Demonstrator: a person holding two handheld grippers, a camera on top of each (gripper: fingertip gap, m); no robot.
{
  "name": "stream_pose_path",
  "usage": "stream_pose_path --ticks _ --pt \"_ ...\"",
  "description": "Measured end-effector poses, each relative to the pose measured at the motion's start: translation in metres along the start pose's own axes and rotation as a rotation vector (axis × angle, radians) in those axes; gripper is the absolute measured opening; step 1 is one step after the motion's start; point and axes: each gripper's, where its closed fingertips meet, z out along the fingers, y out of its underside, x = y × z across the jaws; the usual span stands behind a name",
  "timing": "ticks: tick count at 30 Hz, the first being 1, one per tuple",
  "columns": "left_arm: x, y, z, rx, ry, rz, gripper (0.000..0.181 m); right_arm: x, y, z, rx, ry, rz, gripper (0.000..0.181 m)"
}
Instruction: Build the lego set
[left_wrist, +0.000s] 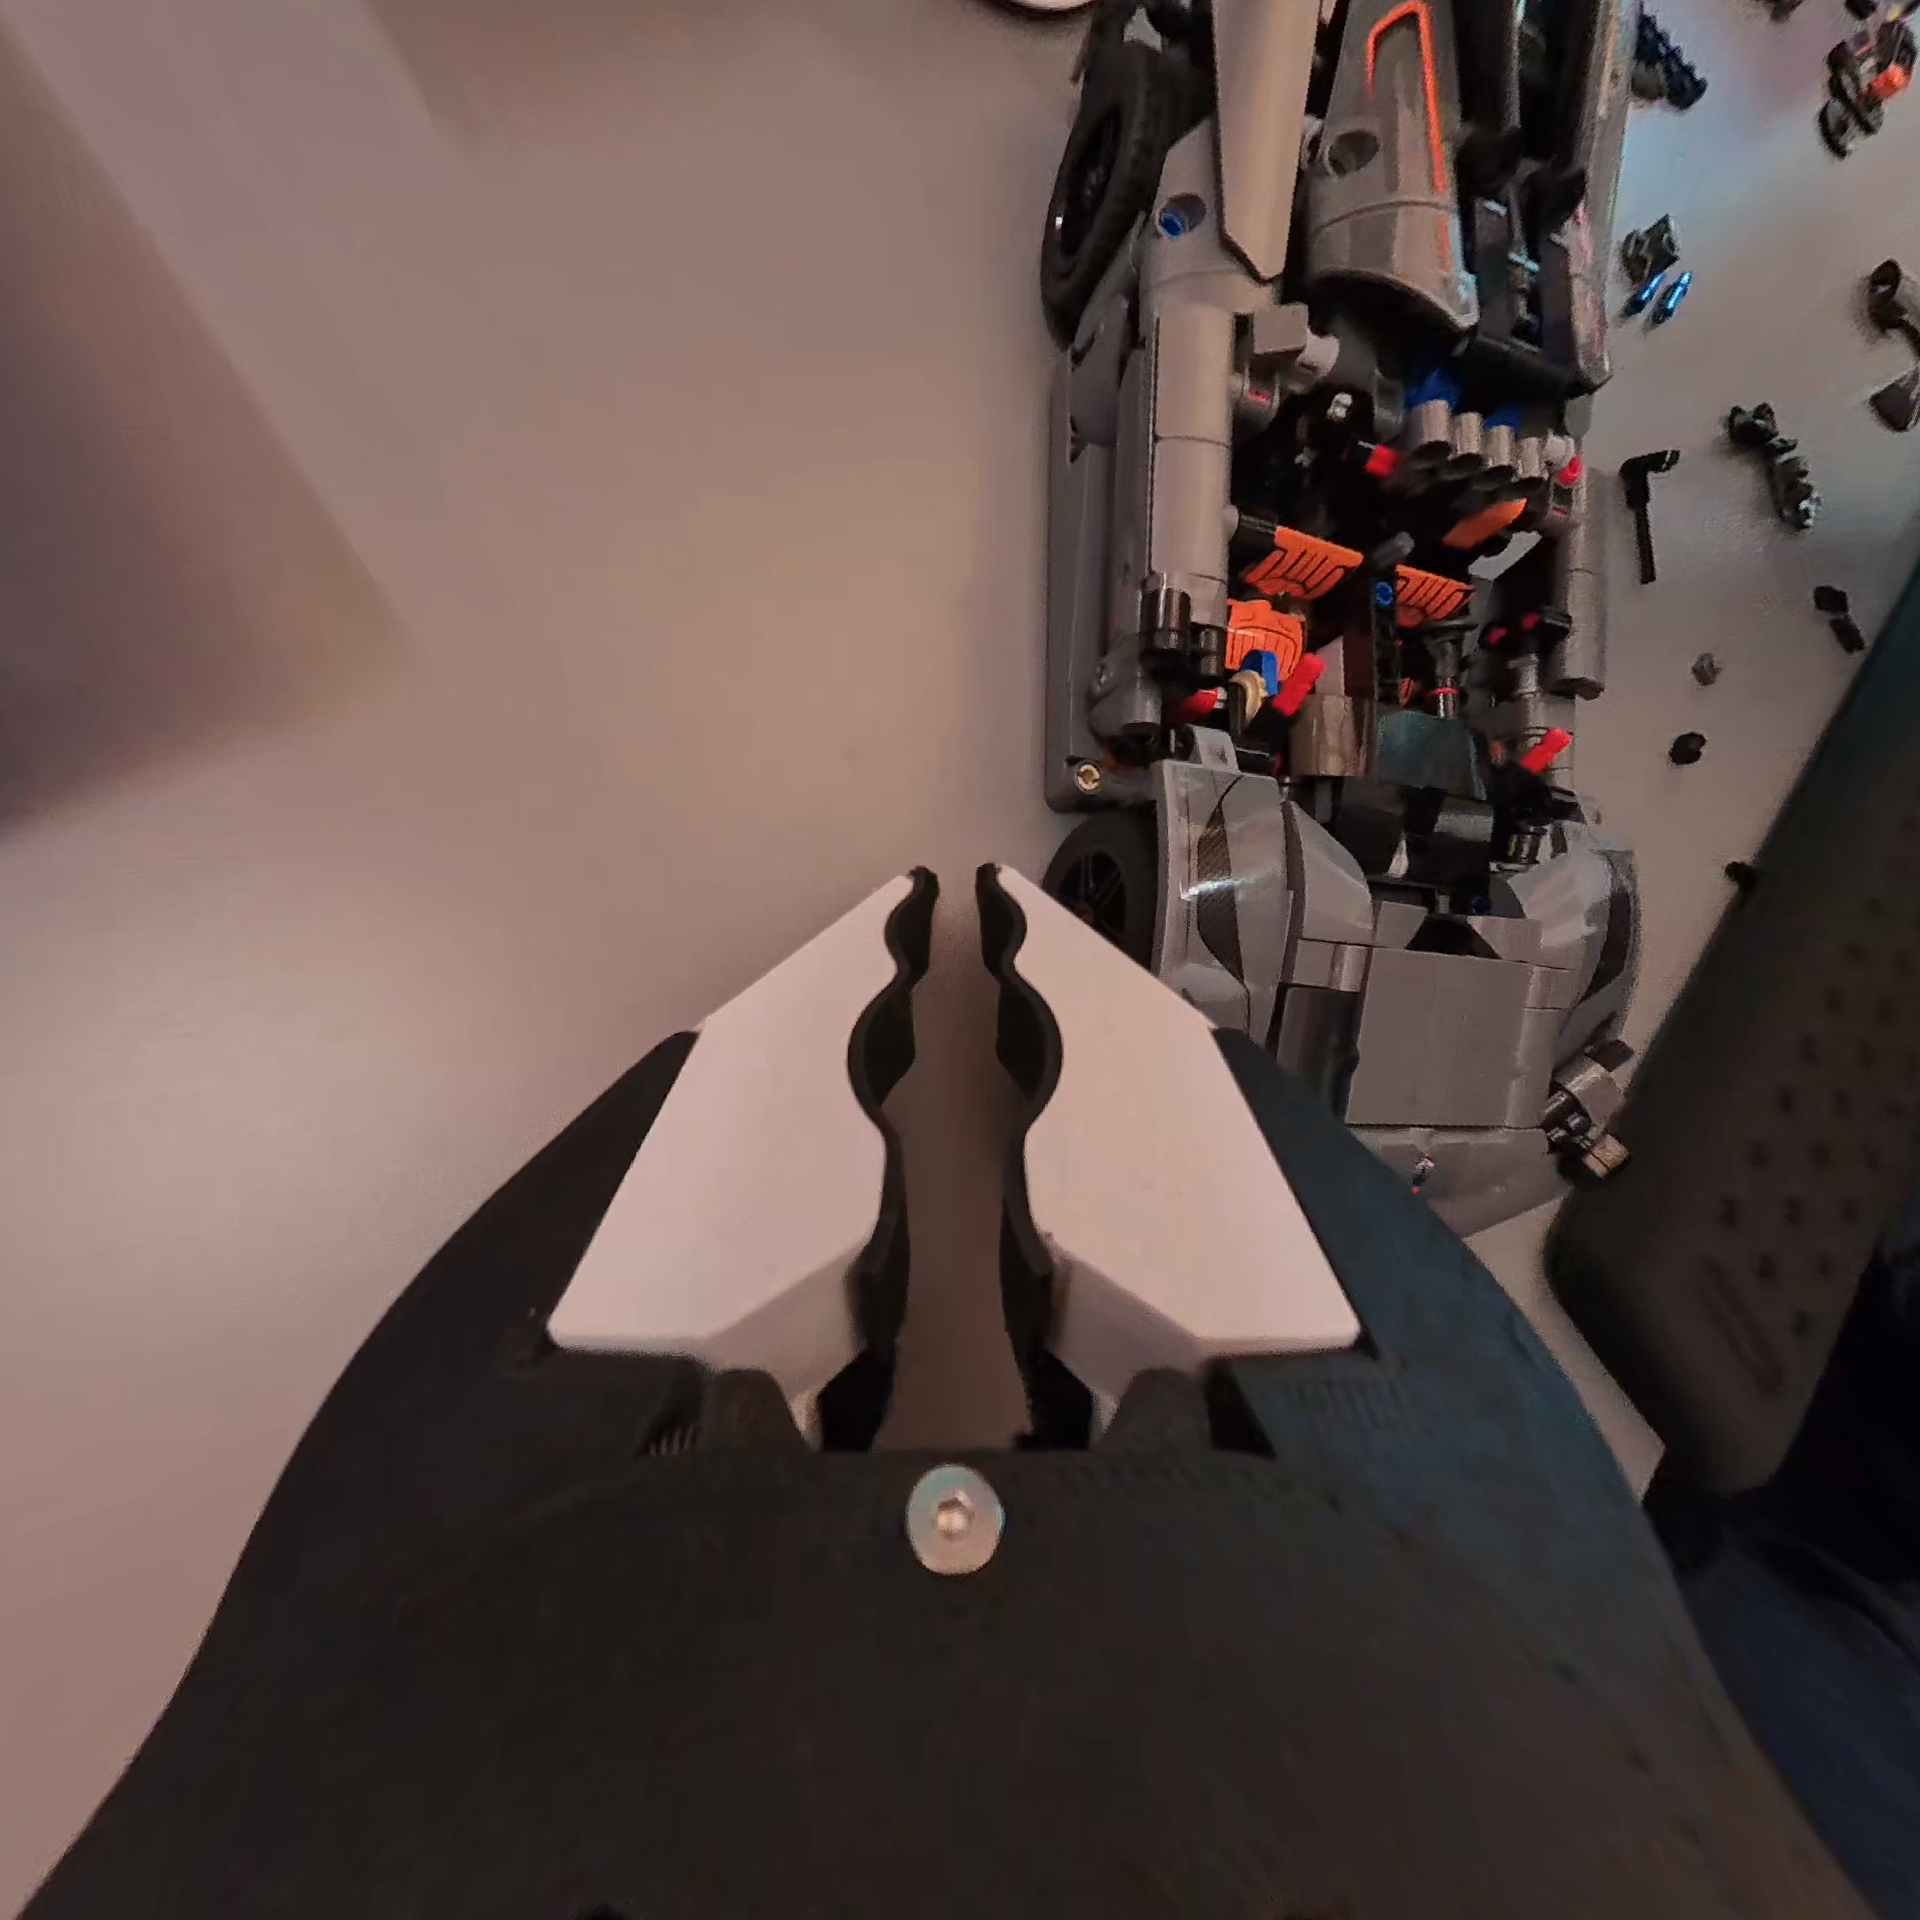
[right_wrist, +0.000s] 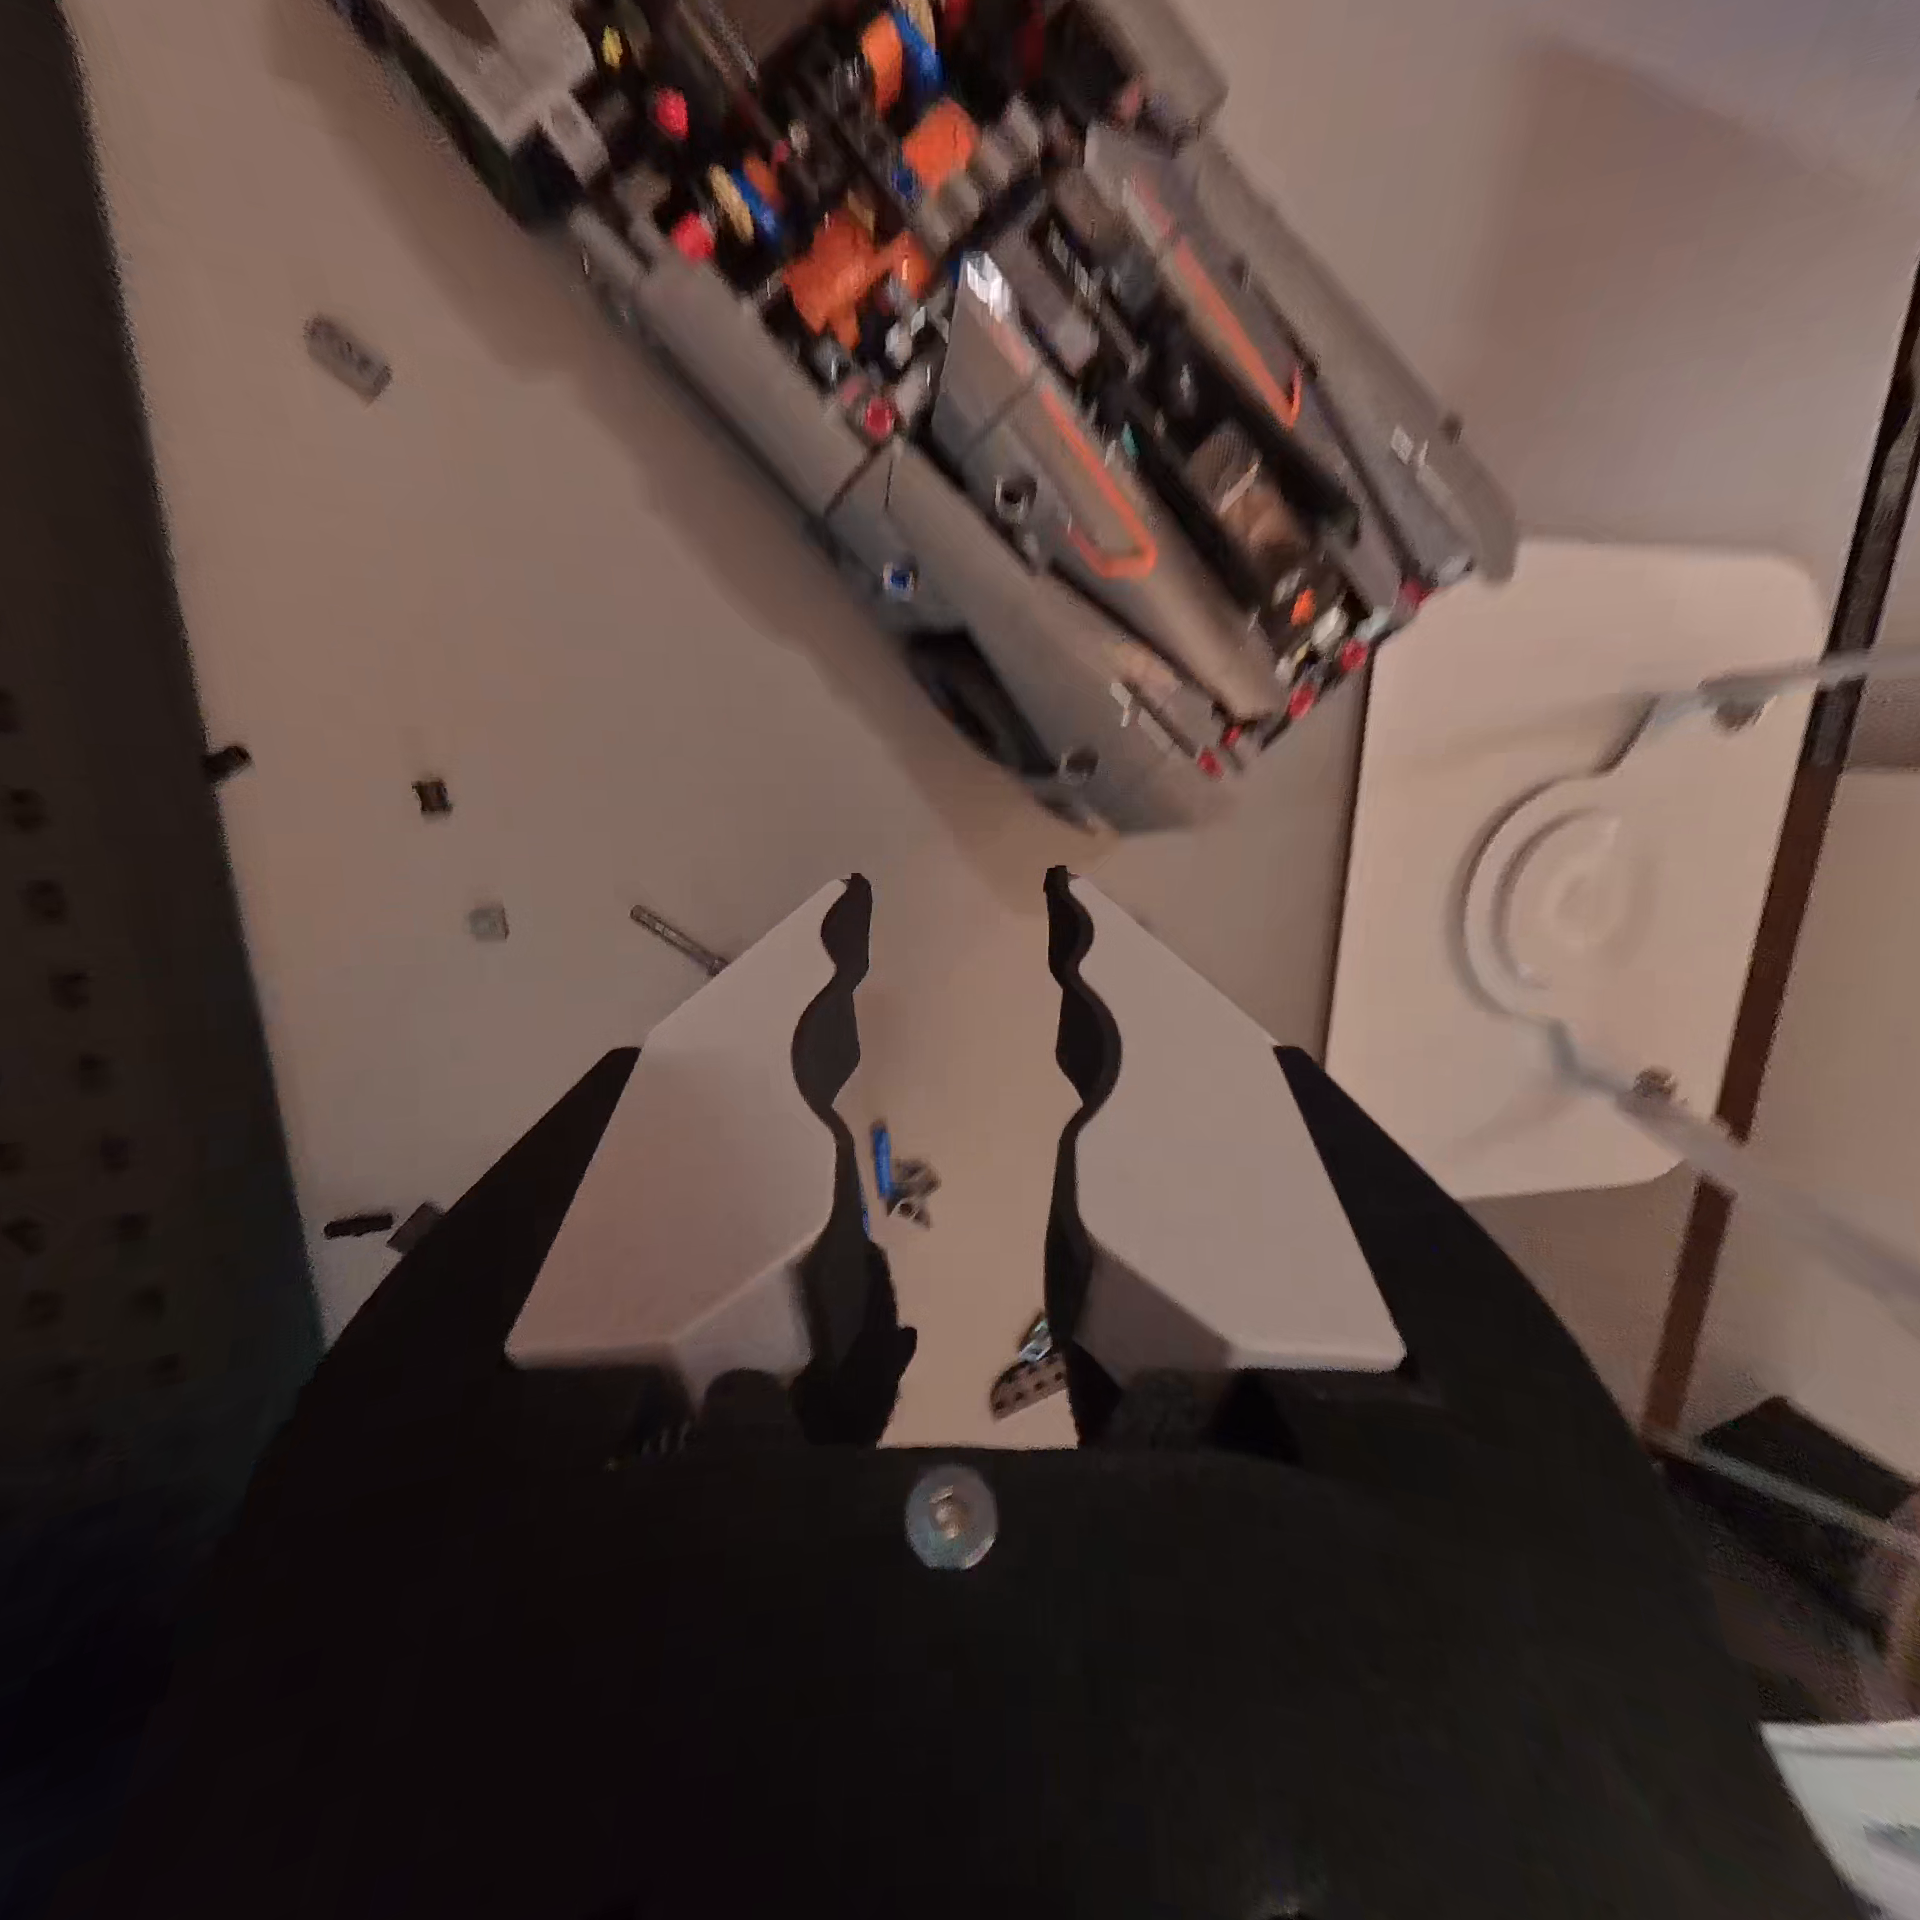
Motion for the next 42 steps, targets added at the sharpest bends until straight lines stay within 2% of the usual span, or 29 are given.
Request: stream_pose_path --ticks 5,12,15,23,27,32,37,42 --pt "0.011 0.009 0.016 -0.064 0.054 0.008 0.0 -0.026 0.025 -0.001 0.024 -0.029 -0.002 0.03" --pt "0.016 0.004 0.024 -0.052 0.076 0.006 0.0 -0.051 0.046 0.007 0.105 -0.088 0.048 0.028" --pt "0.02 0.004 0.026 -0.06 0.078 0.029 0.0 -0.064 0.063 0.015 0.086 -0.131 0.041 0.028" --pt "0.037 -0.003 0.04 -0.075 0.105 0.087 0.0 -0.062 0.095 0.02 0.101 -0.163 0.09 0.028" --pt "0.038 -0.006 0.042 -0.076 0.103 0.113 0.0 -0.066 0.095 0.017 0.127 -0.184 0.078 0.027" --pt "0.039 -0.007 0.044 -0.067 0.103 0.117 0.0 -0.073 0.074 0.017 0.201 -0.176 0.015 0.026" --pt "0.041 -0.009 0.046 -0.067 0.105 0.127 0.0 -0.081 0.063 0.029 0.199 -0.17 -0.036 0.024" --pt "0.046 -0.011 0.05 -0.07 0.112 0.15 0.0 -0.075 0.065 0.034 0.187 -0.149 -0.012 0.025"
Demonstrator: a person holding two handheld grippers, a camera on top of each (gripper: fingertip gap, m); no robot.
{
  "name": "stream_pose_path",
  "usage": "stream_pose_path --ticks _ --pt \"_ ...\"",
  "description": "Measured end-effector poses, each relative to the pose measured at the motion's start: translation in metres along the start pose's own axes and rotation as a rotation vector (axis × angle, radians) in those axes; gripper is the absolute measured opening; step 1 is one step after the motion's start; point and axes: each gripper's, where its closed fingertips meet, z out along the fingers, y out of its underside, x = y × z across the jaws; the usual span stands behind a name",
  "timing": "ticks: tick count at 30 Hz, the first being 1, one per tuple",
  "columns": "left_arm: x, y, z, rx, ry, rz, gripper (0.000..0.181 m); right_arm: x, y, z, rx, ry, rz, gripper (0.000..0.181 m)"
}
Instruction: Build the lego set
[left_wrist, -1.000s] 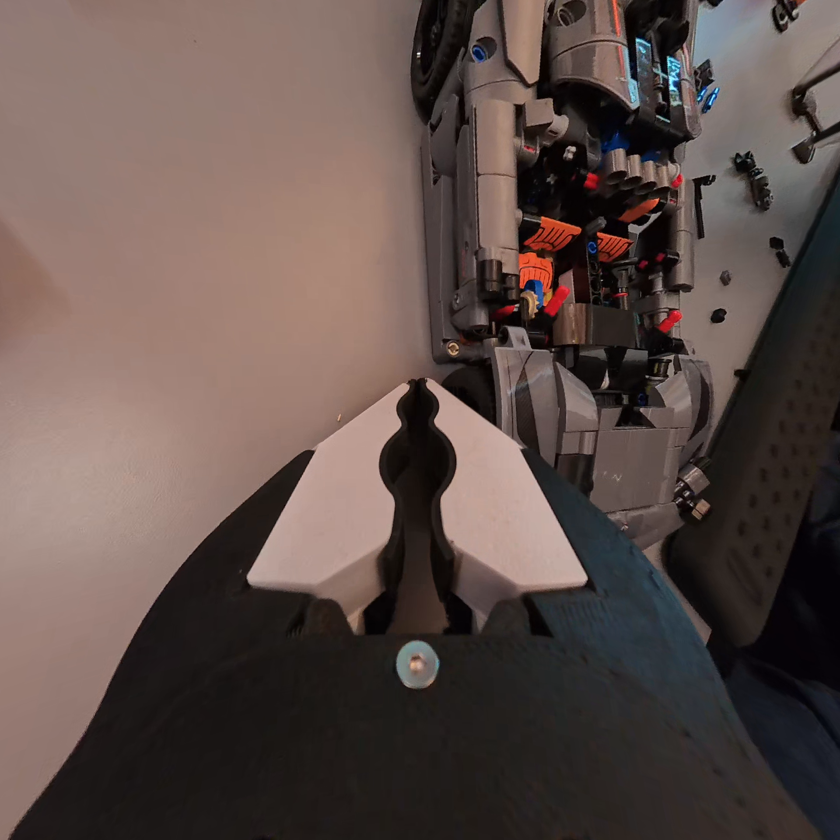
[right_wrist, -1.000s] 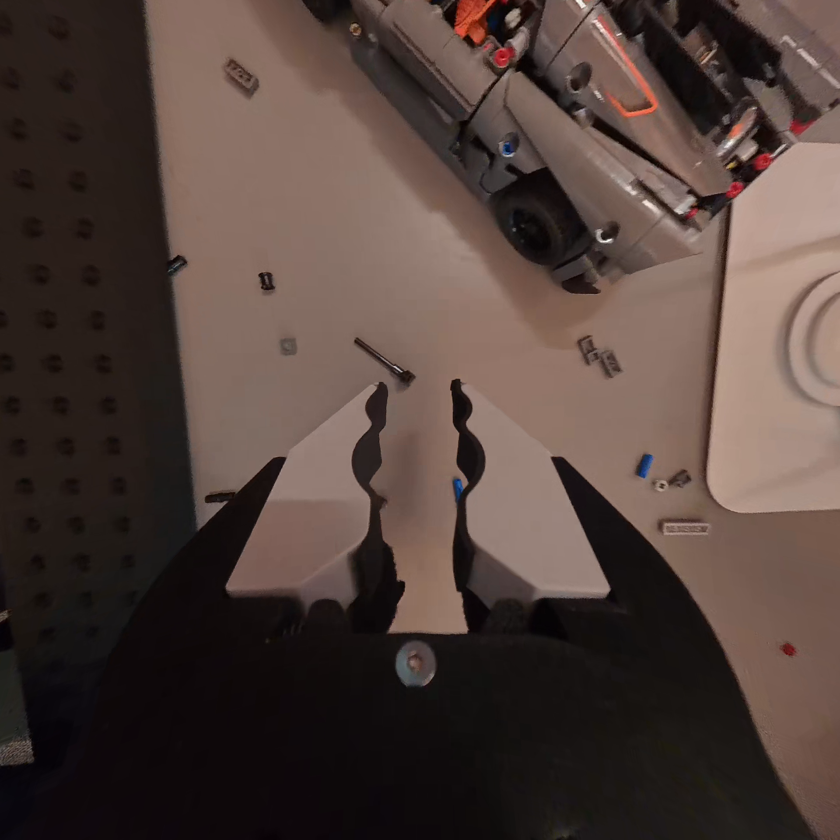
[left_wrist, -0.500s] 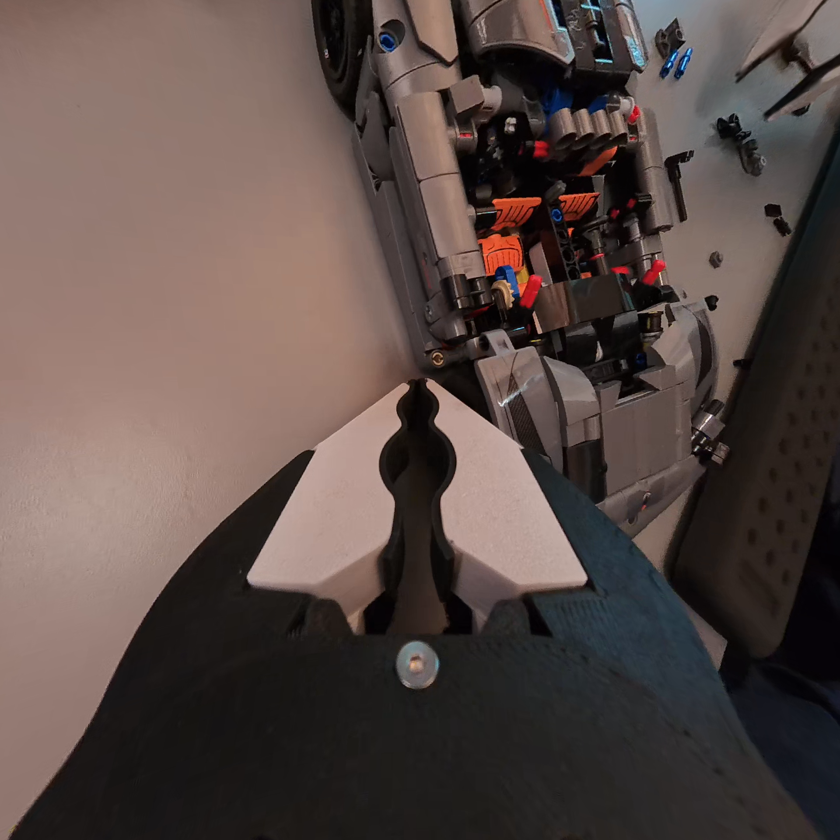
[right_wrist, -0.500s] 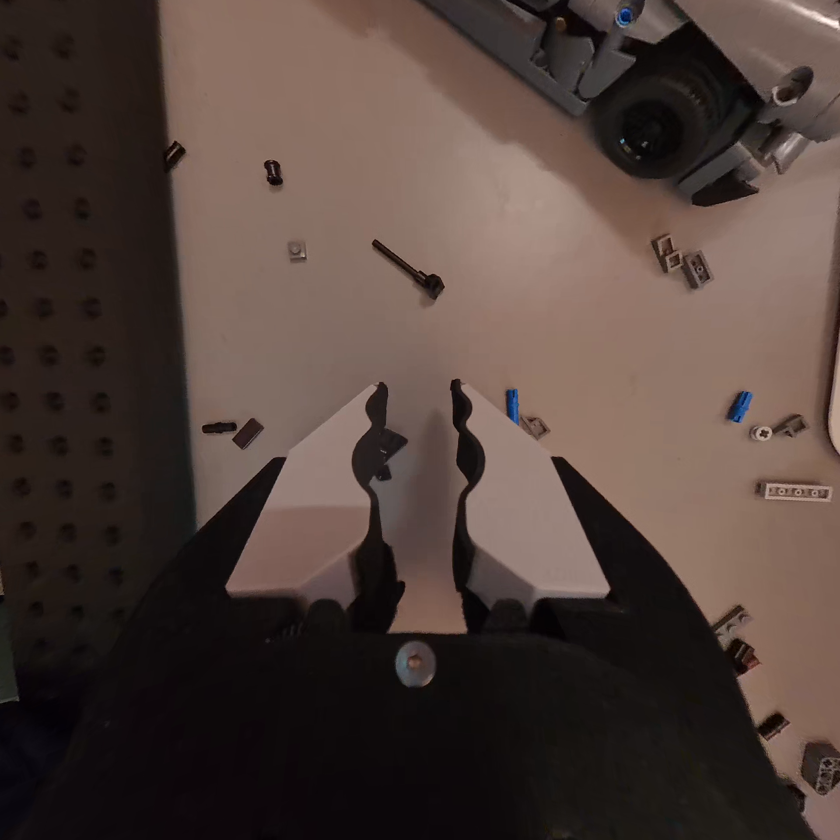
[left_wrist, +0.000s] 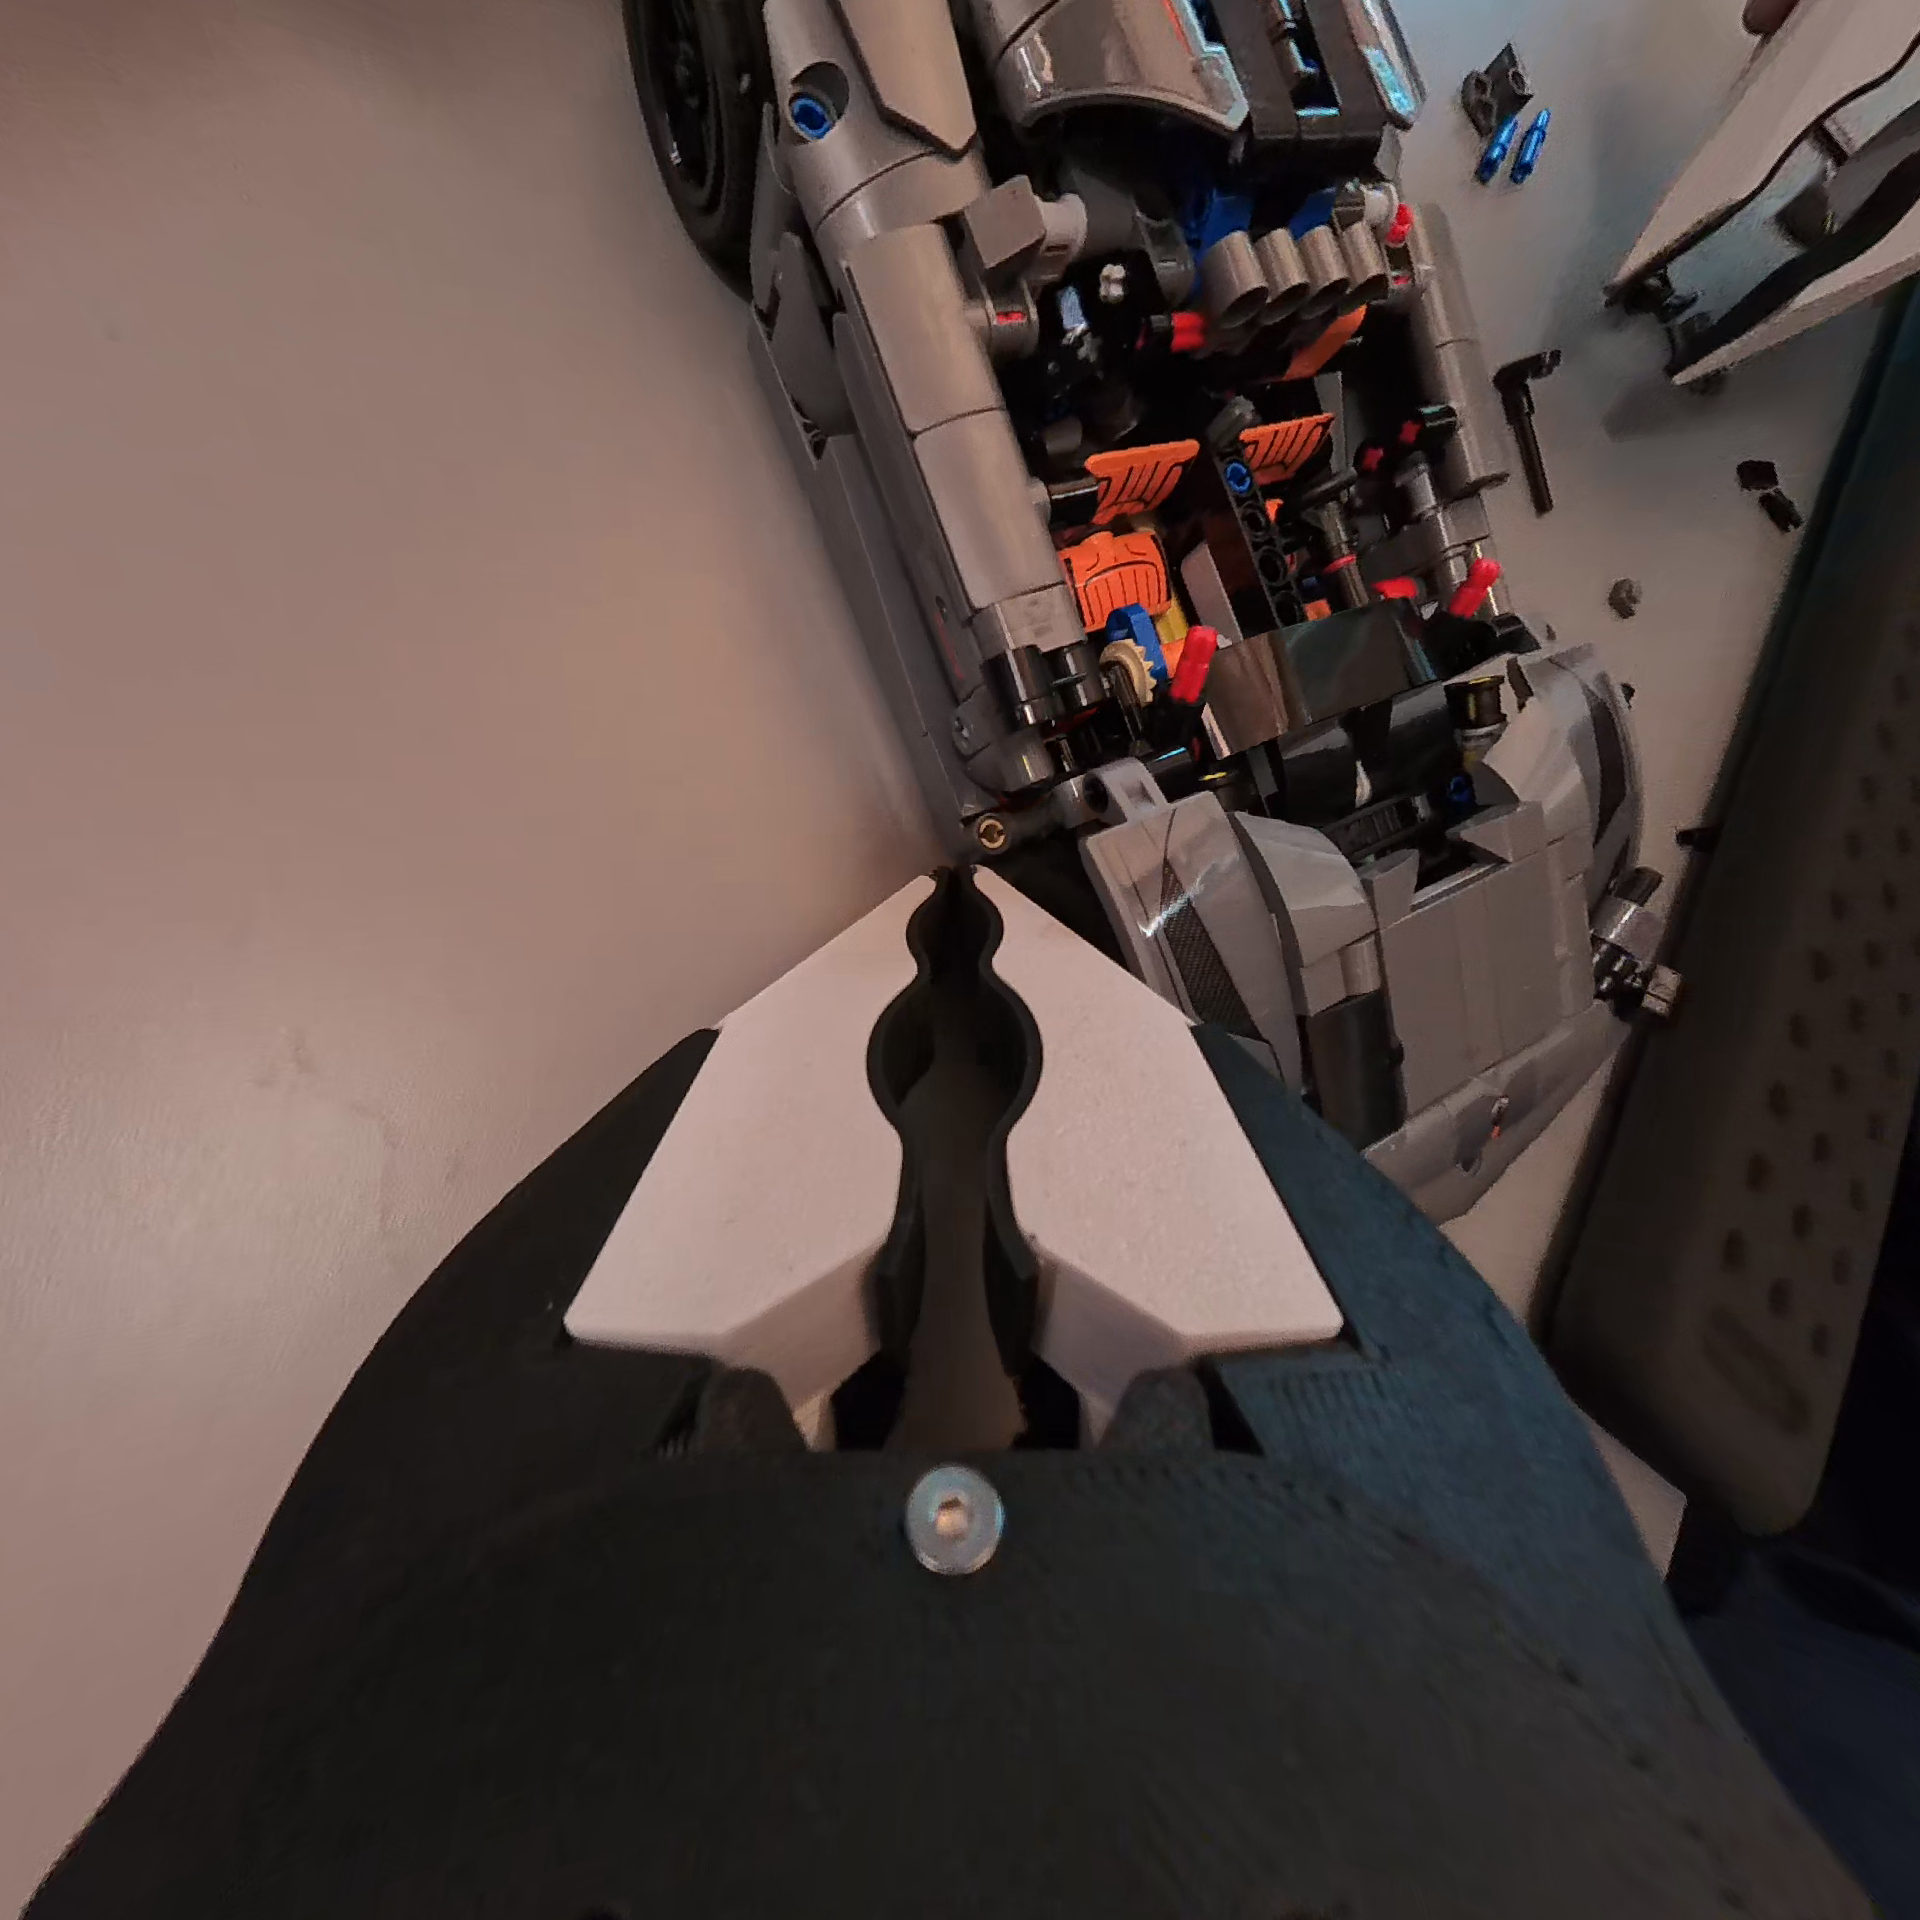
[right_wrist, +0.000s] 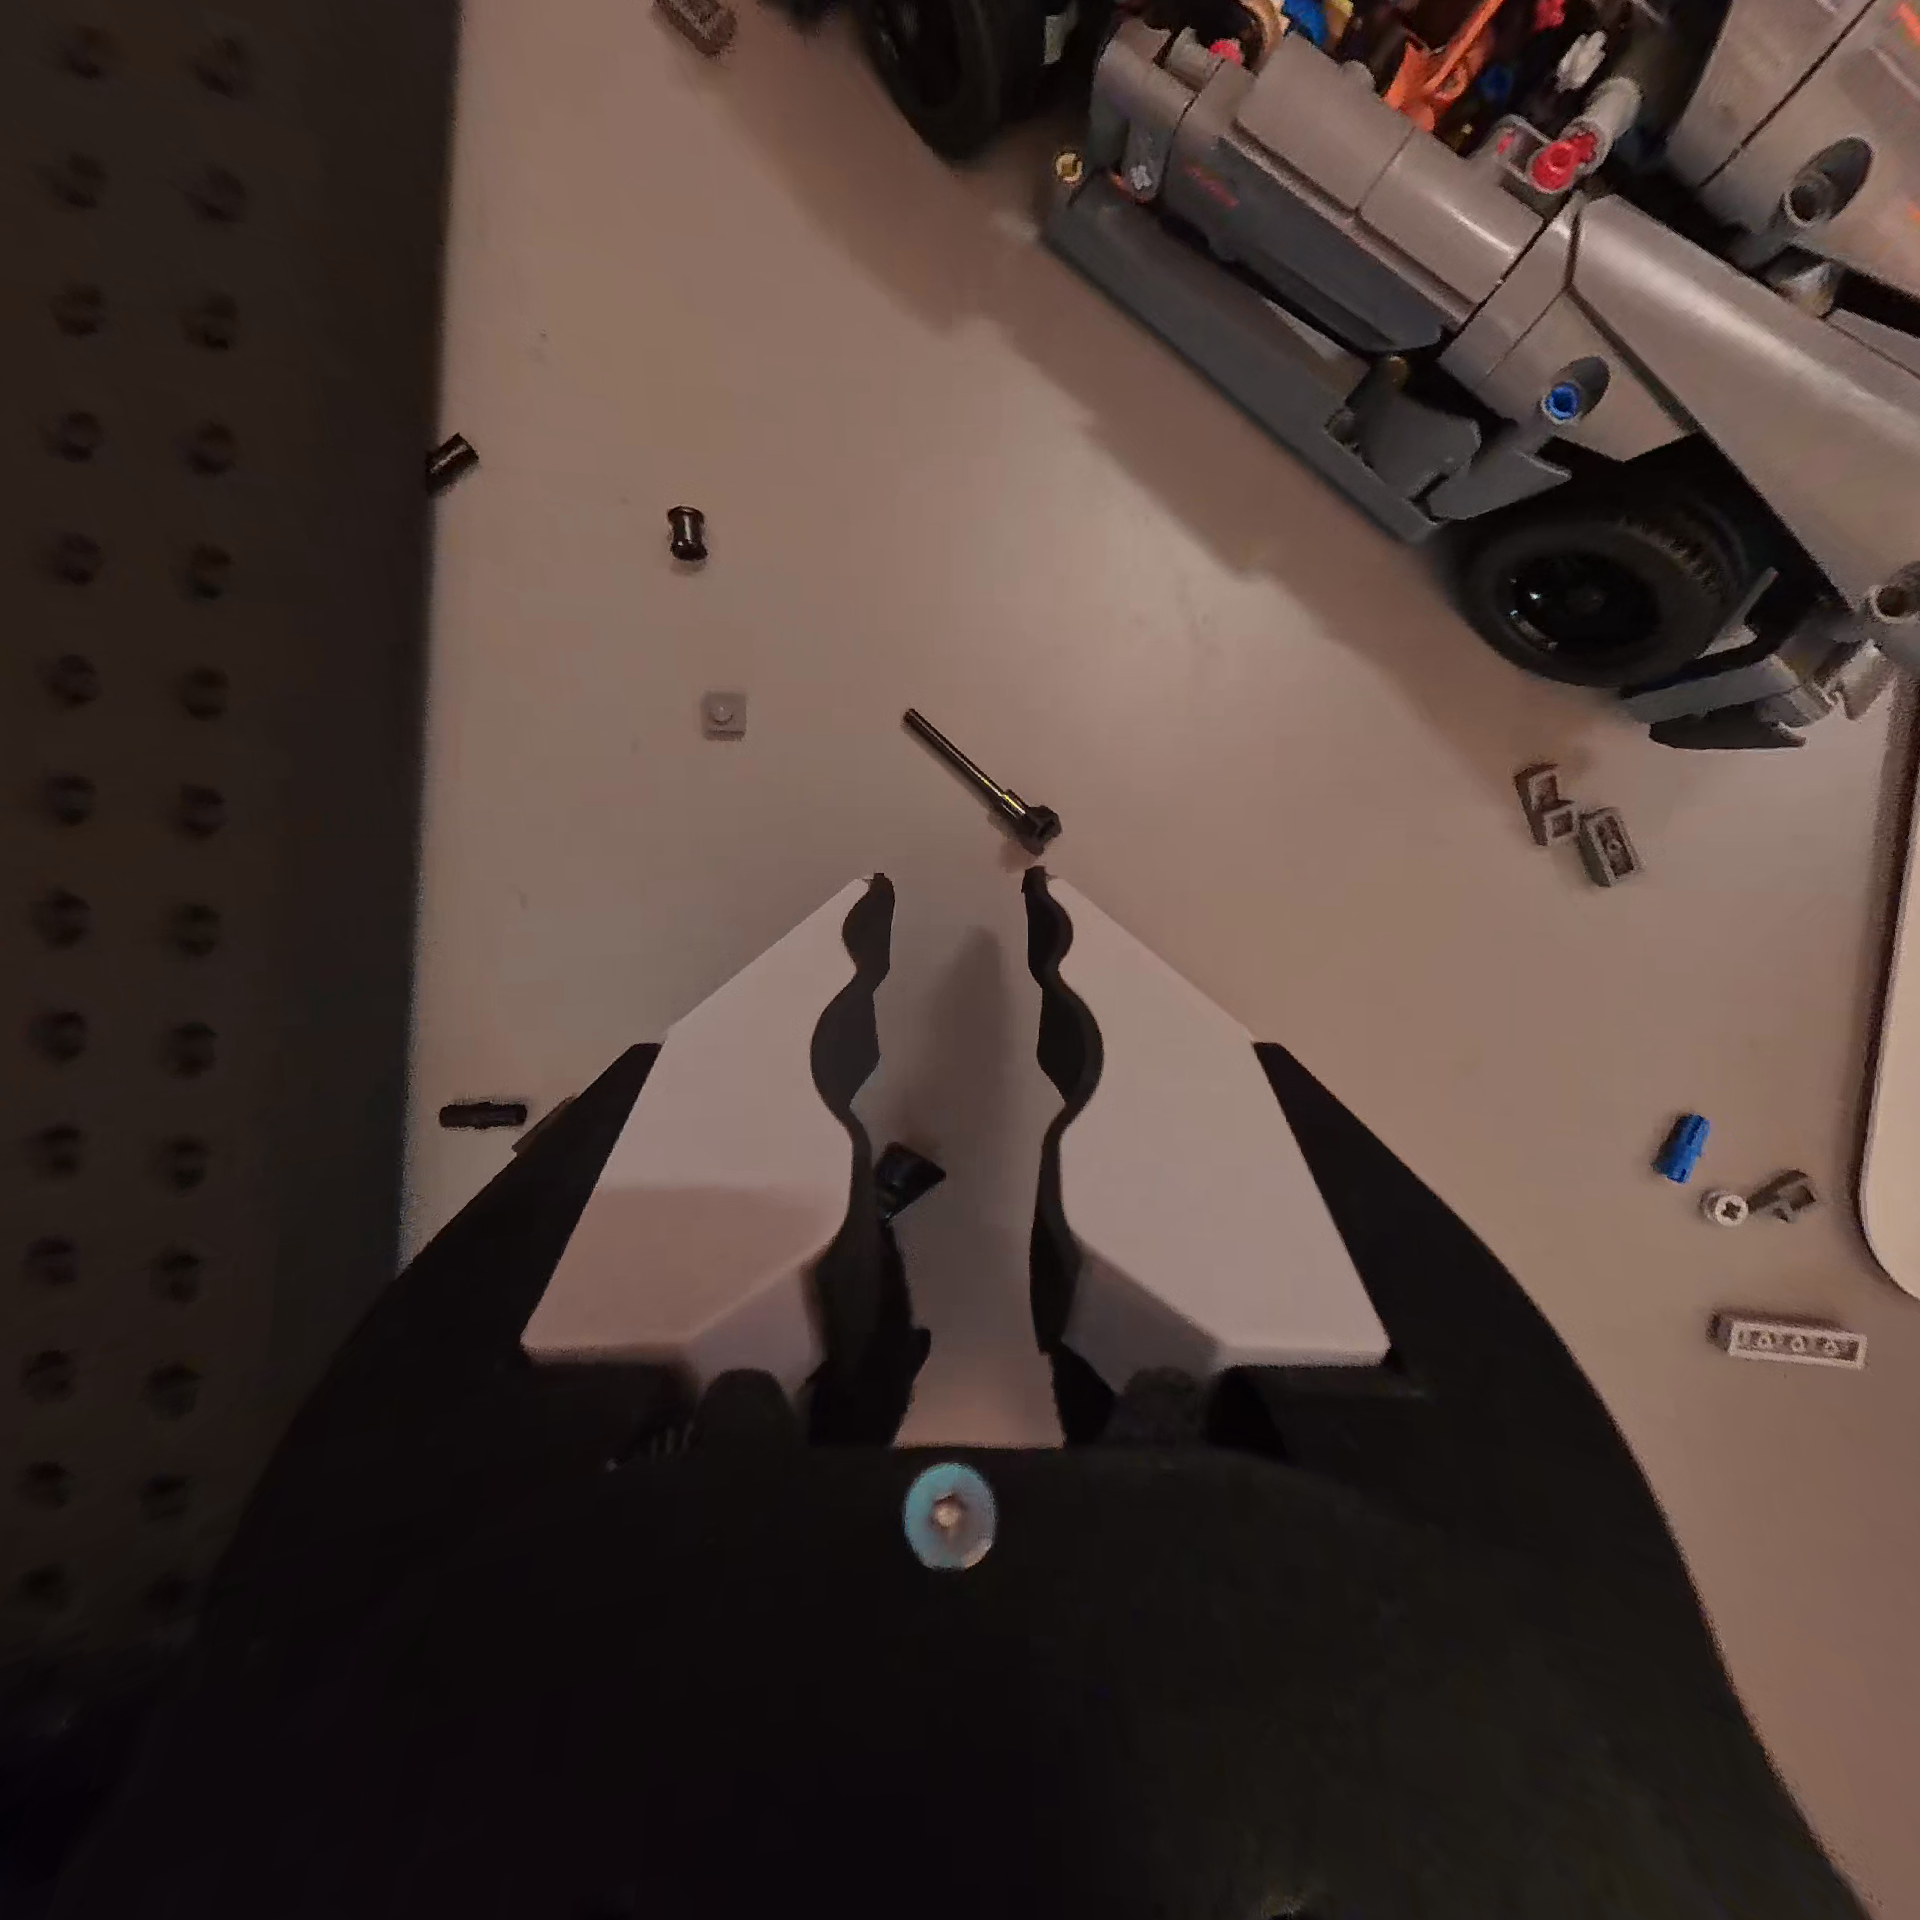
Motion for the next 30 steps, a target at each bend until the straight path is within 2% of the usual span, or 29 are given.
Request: stream_pose_path --ticks 23,30 --pt "0.022 -0.007 0.016 -0.02 0.067 0.064 0.0 0.038 -0.001 -0.017 0.132 0.121 0.125 0.025" --pt "0.038 -0.012 0.028 -0.039 0.109 0.107 0.0 0.065 0.012 -0.045 0.192 0.223 0.216 0.025"
